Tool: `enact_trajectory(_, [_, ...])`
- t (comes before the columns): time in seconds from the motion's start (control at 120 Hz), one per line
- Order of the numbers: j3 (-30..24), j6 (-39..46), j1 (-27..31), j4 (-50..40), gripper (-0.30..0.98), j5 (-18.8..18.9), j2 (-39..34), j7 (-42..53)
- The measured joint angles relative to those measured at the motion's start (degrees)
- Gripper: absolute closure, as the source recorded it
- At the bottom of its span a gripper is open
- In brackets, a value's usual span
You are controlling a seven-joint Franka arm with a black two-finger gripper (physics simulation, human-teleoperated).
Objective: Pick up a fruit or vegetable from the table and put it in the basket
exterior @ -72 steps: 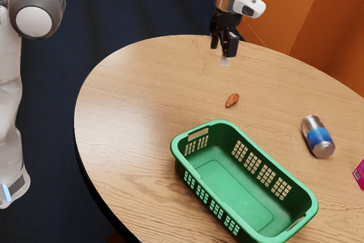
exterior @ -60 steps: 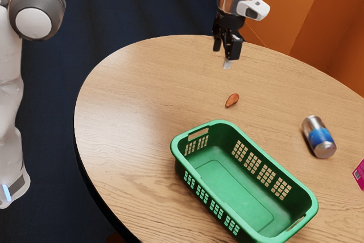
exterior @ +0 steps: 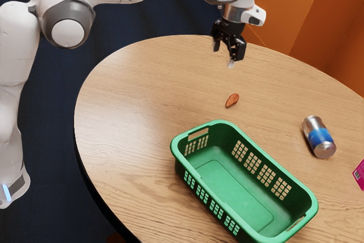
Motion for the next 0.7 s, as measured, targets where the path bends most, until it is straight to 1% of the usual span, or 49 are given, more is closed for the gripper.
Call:
enact_trajectory(0.358, [-0.02, 13.04, 0.00, 0.01, 0.00, -1.26, 6.46, -3.32])
enact_trajectory(0.408, [-0.02, 14.79, 0.00, 0.01, 0.00, -1.93, 7.23, -4.48])
enact_trajectory(0.517, [0.02, 16.42, 0.14, 1.87, 0.00, -2.89, 9.36, -7.06])
enact_trajectory(0.617, [0.03, 16.51, 2.73, 3.25, 0.00, -4.04, 12.47, -9.11])
enact_trajectory(0.7, [0.09, 15.85, 3.58, 4.03, 0.00, -4.65, 13.42, -10.59])
